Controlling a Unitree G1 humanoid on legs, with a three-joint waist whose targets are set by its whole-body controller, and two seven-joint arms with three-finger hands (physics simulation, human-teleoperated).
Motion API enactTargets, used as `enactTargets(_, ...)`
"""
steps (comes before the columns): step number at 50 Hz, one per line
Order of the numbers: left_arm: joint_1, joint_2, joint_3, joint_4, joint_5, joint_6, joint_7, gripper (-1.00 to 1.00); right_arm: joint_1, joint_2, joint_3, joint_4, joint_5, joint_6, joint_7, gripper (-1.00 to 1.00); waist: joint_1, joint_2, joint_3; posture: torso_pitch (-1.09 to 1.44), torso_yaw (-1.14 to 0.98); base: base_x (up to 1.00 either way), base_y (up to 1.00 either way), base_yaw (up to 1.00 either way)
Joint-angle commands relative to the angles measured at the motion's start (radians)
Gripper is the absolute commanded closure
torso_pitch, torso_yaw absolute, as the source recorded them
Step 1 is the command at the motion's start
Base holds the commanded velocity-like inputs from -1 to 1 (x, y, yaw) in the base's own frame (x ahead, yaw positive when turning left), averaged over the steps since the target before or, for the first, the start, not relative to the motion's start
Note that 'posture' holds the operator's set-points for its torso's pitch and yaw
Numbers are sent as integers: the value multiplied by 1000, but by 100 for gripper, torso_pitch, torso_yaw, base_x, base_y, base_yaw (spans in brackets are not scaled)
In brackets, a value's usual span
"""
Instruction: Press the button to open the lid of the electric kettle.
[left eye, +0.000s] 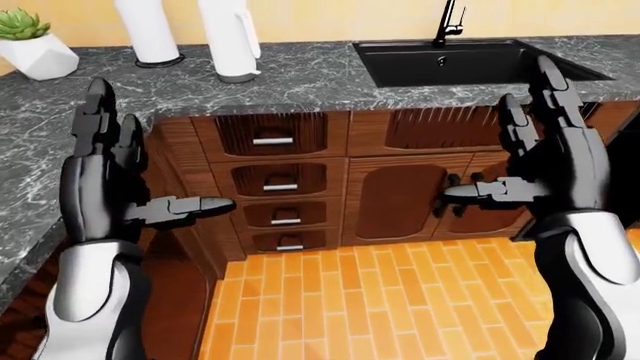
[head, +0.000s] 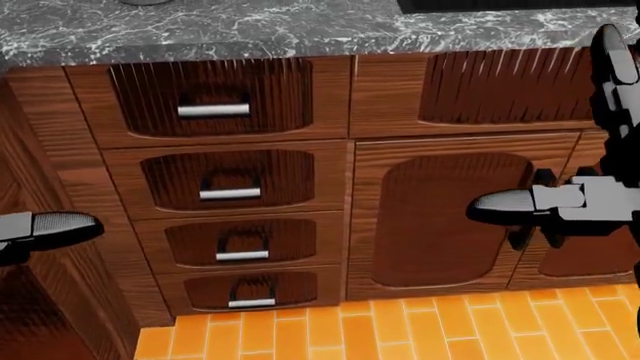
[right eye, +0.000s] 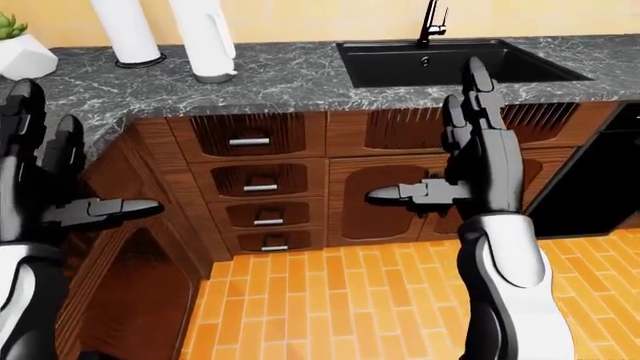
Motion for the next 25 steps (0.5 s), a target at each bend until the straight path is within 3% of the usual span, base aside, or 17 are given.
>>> enactTargets(1, -15, 4, -1, -16, -6, -20, -2, -100, -19, -8, -6, -24, 3, -11, -6, -100, -2, -28, -21, 0, 0, 9, 13, 0)
enactTargets(2, -16, 5, -2, -14, -6, -20, -1, -100, -22, -8, -7, -26, 8, -6, -8, -100, -15, 12, -9, 0, 0, 9, 15, 0)
enactTargets(3, -17, 5, -2, -15, -7, -19, -1, -100, -25, -10, -7, -28, 9, -2, -9, -100, -8, -9, -8, 0, 0, 8, 15, 0)
enactTargets(4, -19, 6, -2, -15, -7, -18, 0, -100, -27, -12, -9, -30, 12, 1, -8, -100, -12, -11, -12, 0, 0, 9, 16, 0)
enactTargets(7, -22, 7, 0, -18, -10, -13, 2, -100, -28, -15, -13, -31, 15, 2, -8, -100, -13, 3, -14, 0, 0, 9, 15, 0)
enactTargets(9, -16, 2, -1, -18, -15, -14, 3, -100, -28, -16, -14, -32, 18, 5, -11, -100, -13, 21, -2, 0, 0, 9, 15, 0)
enactTargets(12, -24, 8, 10, -26, -28, 1, 7, -100, -30, -19, -15, -36, 23, 10, -13, -100, -19, 64, 2, 0, 0, 9, 15, 0)
enactTargets(14, -21, 9, 7, -22, -27, -5, 9, -100, -30, -19, -16, -35, 25, 10, -14, -100, -22, 123, -18, 0, 0, 9, 16, 0)
enactTargets(15, -21, 10, 7, -21, -27, -6, 9, -100, -32, -20, -17, -36, 26, 12, -15, -100, -26, 128, -30, 0, 0, 9, 18, 0)
enactTargets(16, -22, 10, 7, -20, -28, -6, 10, -100, -33, -21, -18, -38, 29, 15, -16, -100, -13, 108, -14, 0, 0, 9, 20, 0)
enactTargets(17, -21, 9, 6, -20, -29, -7, 10, -100, -32, -22, -17, -38, 29, 14, -16, -100, -17, 109, -5, 0, 0, 9, 18, 0)
enactTargets(23, -23, 14, 10, -22, -33, -3, 13, -100, -32, -23, -14, -42, 29, 16, -16, -100, -11, 46, -4, 0, 0, 9, 18, 0)
enactTargets(25, -24, 15, 11, -24, -35, -1, 15, -100, -33, -24, -15, -46, 31, 20, -16, -100, -8, 13, -4, 0, 0, 10, 18, 0)
